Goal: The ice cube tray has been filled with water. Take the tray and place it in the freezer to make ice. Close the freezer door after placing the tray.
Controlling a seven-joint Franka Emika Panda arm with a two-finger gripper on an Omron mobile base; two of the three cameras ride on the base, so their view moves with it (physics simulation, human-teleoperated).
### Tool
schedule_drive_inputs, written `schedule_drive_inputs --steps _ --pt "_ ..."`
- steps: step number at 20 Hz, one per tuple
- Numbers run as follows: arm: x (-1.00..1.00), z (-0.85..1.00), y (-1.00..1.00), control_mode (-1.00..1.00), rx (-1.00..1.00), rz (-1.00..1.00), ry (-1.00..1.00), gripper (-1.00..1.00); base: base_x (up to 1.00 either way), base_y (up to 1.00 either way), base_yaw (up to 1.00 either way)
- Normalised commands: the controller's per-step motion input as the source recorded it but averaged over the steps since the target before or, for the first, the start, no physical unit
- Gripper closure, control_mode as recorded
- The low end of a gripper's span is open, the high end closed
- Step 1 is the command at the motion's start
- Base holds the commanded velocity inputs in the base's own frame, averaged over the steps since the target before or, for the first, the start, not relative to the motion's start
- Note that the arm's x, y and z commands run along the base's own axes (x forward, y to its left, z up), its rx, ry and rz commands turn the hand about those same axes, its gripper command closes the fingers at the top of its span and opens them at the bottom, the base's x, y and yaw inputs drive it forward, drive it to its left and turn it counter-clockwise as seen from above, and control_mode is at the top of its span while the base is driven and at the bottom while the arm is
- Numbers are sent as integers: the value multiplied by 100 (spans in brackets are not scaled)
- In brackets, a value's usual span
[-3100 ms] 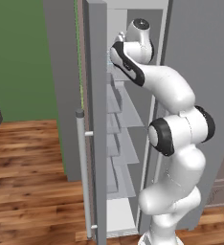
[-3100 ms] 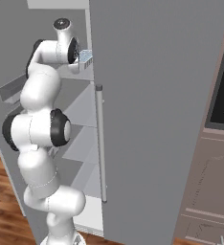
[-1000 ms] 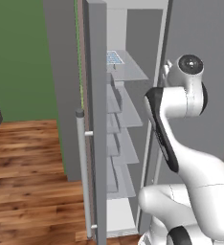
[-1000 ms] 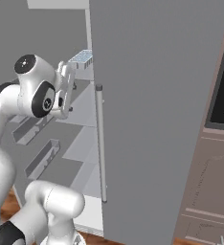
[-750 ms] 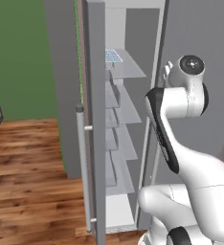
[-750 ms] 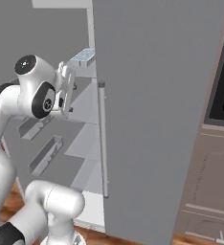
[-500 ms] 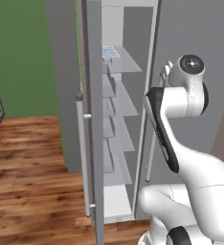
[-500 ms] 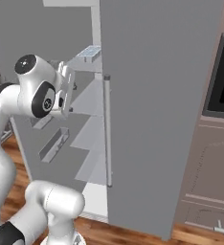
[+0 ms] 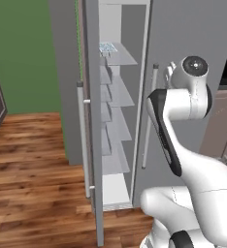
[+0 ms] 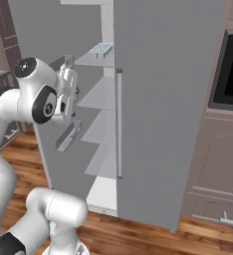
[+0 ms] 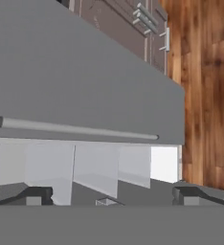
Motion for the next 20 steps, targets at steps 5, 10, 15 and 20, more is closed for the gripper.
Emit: schedule_drive_inputs --steps 5,10,15,20 --pt "0 0 0 100 0 0 0 -100 -1 41 0" --pt "0 0 5 -100 0 0 0 -100 0 33 0" --pt "-7 0 2 -100 0 0 0 -100 0 0 0" --pt "0 0 0 -100 0 0 0 -100 0 0 0"
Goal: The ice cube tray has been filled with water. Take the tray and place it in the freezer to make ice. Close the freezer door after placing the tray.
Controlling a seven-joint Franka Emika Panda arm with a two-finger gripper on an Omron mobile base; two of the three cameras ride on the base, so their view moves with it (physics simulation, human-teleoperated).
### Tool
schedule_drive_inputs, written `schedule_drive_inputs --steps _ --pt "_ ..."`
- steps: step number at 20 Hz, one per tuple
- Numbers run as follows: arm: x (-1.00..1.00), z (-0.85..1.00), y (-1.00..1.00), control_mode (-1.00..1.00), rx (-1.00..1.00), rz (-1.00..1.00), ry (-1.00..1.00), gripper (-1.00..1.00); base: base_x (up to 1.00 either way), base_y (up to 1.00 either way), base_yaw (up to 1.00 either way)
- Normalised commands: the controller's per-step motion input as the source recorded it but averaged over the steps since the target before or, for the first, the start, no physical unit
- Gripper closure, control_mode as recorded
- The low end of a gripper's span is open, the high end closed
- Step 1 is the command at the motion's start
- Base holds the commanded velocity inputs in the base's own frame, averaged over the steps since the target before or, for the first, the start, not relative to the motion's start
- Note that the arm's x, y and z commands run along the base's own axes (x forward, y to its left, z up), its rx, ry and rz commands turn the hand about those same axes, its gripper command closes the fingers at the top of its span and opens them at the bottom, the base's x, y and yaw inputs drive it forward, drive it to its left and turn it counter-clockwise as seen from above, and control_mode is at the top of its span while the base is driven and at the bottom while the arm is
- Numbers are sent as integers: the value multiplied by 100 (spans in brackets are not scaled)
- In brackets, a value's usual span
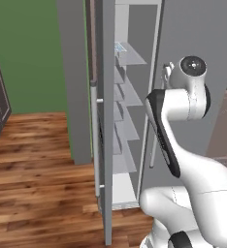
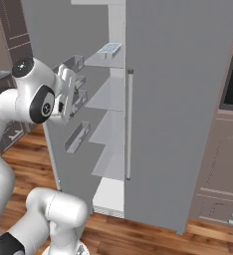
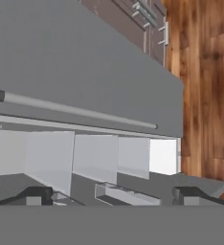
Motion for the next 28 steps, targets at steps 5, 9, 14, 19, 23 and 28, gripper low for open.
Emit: schedule_drive_inputs --steps 5,9,14,19,23,28 --pt "-15 0 1 -100 0 -3 0 -100 0 0 0" --pt "-56 0 1 -100 -1 3 0 -100 0 0 0" --pt "-87 0 0 -100 -9 15 -3 -100 0 0 0" --pt "-68 0 2 -100 -22 28 3 -100 0 0 0" --pt "-19 0 28 -100 -40 39 18 -100 0 0 0" --pt "-2 0 73 -100 -58 34 32 -100 0 0 0"
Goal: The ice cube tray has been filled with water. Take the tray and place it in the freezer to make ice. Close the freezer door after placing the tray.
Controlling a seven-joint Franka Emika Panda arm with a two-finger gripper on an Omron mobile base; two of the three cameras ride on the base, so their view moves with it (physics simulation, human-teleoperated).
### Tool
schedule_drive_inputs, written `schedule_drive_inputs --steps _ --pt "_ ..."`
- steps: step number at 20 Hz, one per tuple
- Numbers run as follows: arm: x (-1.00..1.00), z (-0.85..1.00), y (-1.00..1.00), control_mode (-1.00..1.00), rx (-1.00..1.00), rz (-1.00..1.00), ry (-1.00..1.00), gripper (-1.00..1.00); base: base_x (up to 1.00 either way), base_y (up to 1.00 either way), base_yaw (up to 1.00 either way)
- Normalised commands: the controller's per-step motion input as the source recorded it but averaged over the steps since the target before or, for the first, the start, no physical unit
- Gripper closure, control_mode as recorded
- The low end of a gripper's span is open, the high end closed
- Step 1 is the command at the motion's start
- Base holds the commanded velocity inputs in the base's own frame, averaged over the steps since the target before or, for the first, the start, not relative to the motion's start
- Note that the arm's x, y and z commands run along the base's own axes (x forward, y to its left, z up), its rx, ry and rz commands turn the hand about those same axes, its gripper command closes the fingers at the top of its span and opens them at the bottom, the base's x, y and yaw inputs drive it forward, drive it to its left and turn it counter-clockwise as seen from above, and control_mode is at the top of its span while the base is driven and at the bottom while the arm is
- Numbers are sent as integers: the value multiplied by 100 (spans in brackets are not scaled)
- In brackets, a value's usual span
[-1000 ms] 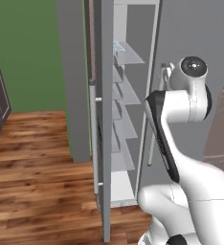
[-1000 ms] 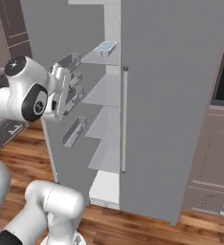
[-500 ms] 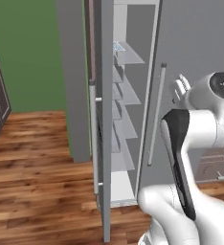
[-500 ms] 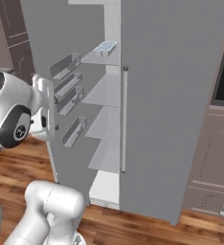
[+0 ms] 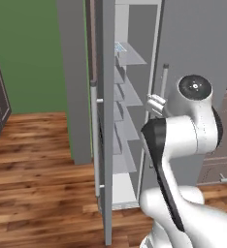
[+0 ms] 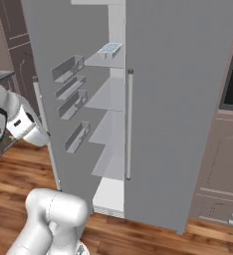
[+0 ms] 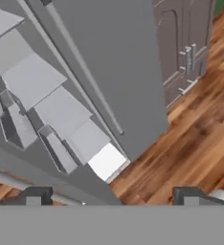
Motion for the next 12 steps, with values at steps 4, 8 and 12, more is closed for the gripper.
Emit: schedule_drive_inputs --steps 4,8,12 --pt "0 0 96 -100 -65 26 35 -100 0 0 0" --pt "-4 -11 96 -100 -67 19 26 -100 0 0 0" --pt "17 -20 86 -100 -56 10 35 -100 0 0 0"
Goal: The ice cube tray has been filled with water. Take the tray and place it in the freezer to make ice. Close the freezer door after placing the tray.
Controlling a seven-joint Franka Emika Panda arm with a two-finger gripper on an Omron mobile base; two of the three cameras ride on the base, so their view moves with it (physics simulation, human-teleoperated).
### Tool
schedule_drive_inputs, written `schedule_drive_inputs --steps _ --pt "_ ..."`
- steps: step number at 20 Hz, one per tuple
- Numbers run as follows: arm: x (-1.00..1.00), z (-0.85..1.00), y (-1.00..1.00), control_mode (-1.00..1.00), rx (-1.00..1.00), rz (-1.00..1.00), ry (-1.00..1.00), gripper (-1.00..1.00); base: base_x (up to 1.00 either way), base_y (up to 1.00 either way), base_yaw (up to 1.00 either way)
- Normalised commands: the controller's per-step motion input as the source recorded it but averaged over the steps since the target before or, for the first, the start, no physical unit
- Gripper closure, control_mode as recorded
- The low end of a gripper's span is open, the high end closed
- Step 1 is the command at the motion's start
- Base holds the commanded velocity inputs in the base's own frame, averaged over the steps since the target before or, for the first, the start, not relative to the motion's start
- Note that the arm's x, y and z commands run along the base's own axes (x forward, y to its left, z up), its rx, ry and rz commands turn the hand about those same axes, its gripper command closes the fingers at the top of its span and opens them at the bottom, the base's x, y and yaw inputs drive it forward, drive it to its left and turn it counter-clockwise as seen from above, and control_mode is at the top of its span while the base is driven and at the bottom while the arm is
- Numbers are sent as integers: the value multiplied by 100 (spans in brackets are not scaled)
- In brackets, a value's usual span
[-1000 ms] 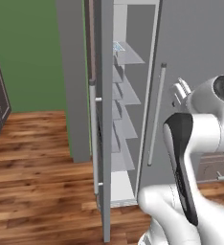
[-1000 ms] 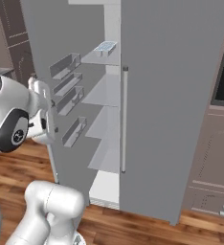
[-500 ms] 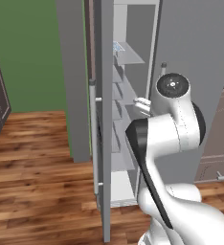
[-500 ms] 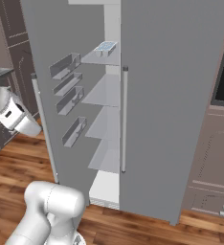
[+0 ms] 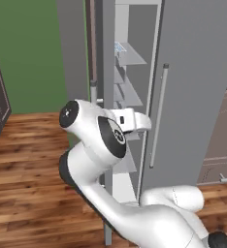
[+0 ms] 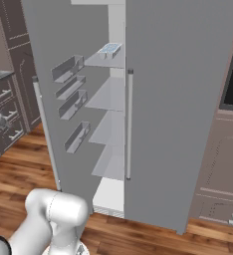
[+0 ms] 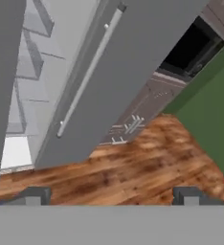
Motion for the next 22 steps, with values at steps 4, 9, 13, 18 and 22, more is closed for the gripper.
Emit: schedule_drive_inputs --steps 4,9,13,18,22 --pt "52 -23 83 -100 -43 1 37 -100 0 0 0" --pt "58 -21 65 -100 -24 0 19 -100 0 0 0" --pt "44 -22 31 -100 -16 0 8 -100 0 0 0" --pt "47 -25 24 -100 -13 -2 1 -100 0 0 0" --pt "33 -30 13 -100 -13 -5 0 -100 0 0 0"
